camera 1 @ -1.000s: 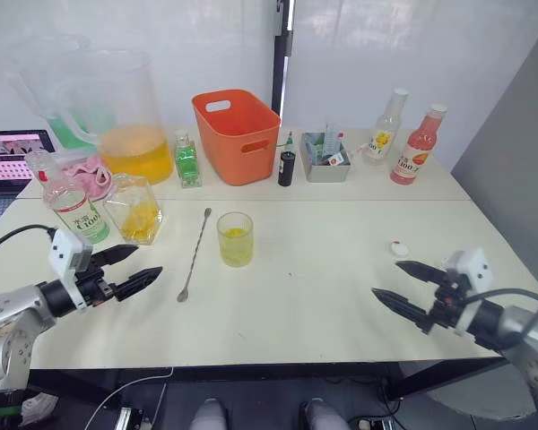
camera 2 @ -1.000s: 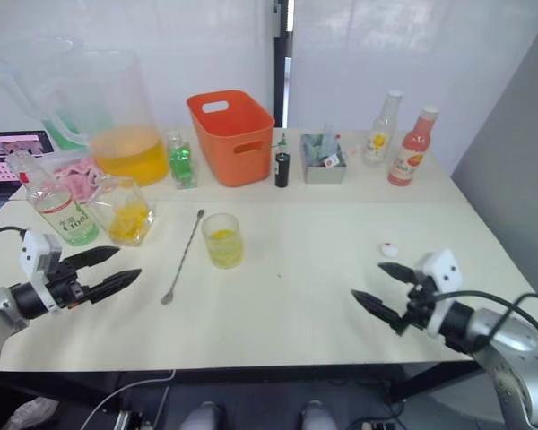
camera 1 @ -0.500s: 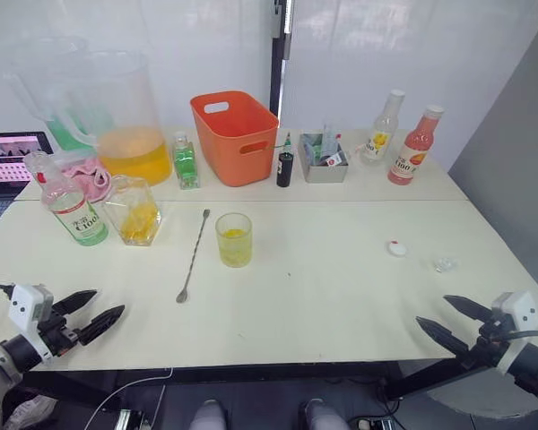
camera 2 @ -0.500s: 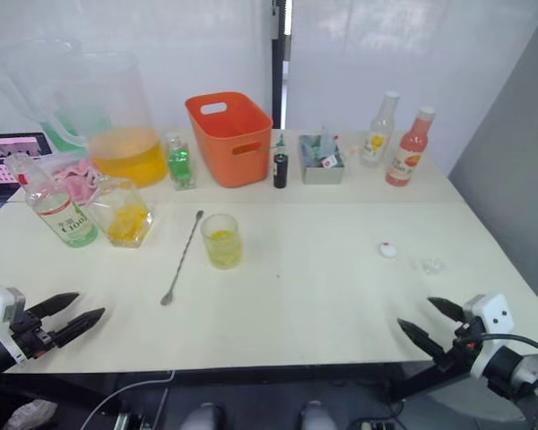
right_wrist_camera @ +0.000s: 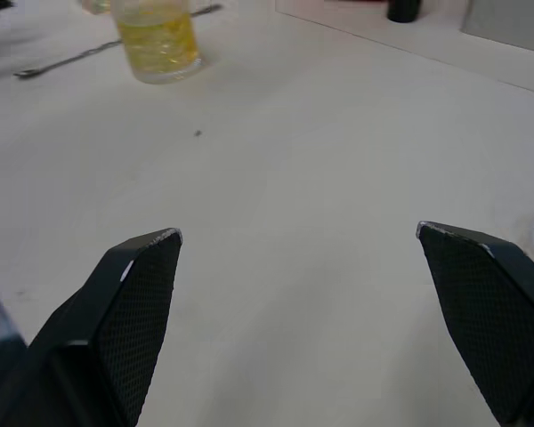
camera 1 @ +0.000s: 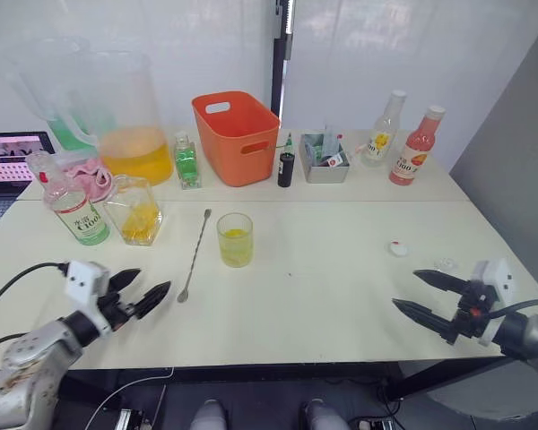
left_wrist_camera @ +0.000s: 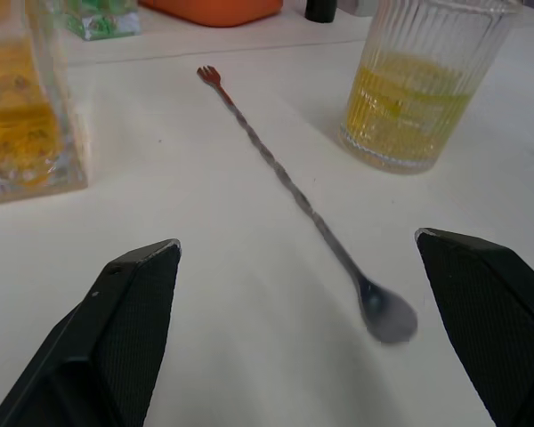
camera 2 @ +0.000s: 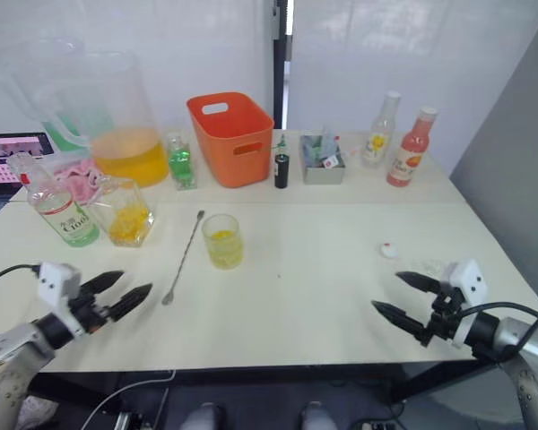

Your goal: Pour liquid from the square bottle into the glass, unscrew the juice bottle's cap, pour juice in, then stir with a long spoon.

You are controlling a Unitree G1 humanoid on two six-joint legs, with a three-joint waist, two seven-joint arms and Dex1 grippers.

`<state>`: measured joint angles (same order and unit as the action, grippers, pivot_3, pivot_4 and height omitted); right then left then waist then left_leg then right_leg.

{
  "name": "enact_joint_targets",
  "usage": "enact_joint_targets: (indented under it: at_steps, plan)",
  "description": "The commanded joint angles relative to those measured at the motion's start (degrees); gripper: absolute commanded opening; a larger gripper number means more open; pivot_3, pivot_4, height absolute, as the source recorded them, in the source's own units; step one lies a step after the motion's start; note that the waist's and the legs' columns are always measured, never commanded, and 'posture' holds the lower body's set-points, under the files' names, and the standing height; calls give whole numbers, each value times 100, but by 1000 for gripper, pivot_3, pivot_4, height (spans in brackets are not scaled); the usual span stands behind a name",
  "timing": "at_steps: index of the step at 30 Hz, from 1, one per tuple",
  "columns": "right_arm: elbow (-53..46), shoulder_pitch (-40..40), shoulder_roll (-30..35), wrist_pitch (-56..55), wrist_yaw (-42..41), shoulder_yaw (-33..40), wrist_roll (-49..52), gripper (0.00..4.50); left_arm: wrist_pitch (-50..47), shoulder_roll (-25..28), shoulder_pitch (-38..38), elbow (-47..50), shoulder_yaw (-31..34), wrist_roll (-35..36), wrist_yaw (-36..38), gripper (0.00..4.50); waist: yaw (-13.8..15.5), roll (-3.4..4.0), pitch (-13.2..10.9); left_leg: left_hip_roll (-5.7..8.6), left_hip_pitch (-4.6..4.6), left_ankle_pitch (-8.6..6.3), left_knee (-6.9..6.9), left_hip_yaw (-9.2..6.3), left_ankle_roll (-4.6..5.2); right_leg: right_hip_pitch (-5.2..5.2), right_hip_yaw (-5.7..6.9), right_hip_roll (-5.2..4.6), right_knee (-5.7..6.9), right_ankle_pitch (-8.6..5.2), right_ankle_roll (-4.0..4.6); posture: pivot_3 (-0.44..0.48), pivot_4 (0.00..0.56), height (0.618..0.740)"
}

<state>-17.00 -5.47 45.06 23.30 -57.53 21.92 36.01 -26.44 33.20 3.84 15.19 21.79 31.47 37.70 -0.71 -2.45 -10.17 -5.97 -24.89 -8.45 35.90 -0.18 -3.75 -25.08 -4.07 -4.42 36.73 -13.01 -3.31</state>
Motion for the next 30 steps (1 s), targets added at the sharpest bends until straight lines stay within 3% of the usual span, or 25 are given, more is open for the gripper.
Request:
enact_joint_targets:
  at_steps: [1,6,14,17,22,27,28,30]
  plan:
    - [-417,204,155,310,2,-30,321,4500,-528,-229,-220,499,-347,-291,-941,4478,-3,0,0,0,0,0,0,0,0,0,0,1,0,0,0,0,150,703]
    - [-683,465,289,631,30,-131,482,4500,-1573,-776,-700,891,-1044,-1005,-2447,4478,13,-4,1,3,0,16,6,-2,25,7,-2,1,-1,3,-7,0,150,703]
    - [-898,928,346,892,121,-272,620,4500,-1779,-1506,-1299,260,-1506,-1632,-3290,4478,16,-4,3,5,1,18,7,-2,28,8,-2,2,-1,3,-8,0,150,703]
    - [-931,1068,377,992,175,-291,667,4500,-1630,-1631,-1540,-114,-1677,-1867,-3353,3673,58,-1,4,7,7,17,7,-3,27,13,-2,1,-1,4,-9,0,150,703]
    - [-971,1268,392,1071,250,-362,675,4500,-1555,-1795,-1852,-550,-1819,-2068,-3338,1956,126,-1,4,12,29,12,7,-4,18,44,-2,-1,-17,5,-12,0,150,703]
    - [-1013,1425,356,1168,350,-405,732,4500,-1692,-1542,-1697,-500,-1719,-2010,-2961,290,137,7,9,12,40,8,2,-4,13,68,-1,-2,-49,9,-18,0,150,703]
    - [-1022,1468,317,1200,387,-406,787,4500,-1686,-1435,-1626,-503,-1715,-1977,-2793,13,133,8,9,12,43,5,1,-4,10,73,-1,-2,-57,9,-19,0,150,703]
    - [-1047,1593,221,1304,489,-411,959,4500,-1537,-1139,-1409,-436,-1608,-1955,-2484,13,120,9,11,12,46,-7,0,-4,-4,77,-1,-2,-64,9,-19,0,150,703]
